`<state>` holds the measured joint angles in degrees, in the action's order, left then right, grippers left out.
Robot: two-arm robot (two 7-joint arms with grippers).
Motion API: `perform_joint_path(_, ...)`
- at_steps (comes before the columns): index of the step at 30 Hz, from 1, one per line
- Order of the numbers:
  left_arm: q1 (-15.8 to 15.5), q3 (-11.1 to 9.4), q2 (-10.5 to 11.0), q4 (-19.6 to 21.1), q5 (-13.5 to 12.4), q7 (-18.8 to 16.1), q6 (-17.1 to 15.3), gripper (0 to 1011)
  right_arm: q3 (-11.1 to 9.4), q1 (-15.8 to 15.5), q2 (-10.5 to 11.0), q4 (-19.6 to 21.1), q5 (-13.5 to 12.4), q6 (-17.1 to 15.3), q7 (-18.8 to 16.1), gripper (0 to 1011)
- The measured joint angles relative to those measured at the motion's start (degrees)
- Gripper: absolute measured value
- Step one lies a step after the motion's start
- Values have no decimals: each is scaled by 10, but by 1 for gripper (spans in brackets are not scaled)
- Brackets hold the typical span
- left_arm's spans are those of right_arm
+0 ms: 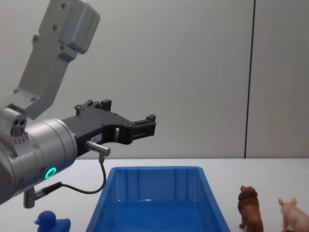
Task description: Pick up the two dolls from the table and place them into the box.
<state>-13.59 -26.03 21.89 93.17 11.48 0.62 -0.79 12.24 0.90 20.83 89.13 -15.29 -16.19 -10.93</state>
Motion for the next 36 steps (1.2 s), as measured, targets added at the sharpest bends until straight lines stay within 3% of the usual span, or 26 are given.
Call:
perform_joint_path(11,0,0,0,0,0,0,0,1001,-3,11,-6,-20,-13,-5,-1,428)
perform_joint_path(14,0,0,0,0,0,0,0,1001,-4,13,-7,-23,-16,-3,-1,380)
perform_joint_path(29,0,0,0,0,0,0,0,1001,-9,26,-10,-16,-11,44,7,369)
perform_joint_path(36,0,0,0,0,0,0,0,1001,-9,41,-12,0,-4,57,-14,369)
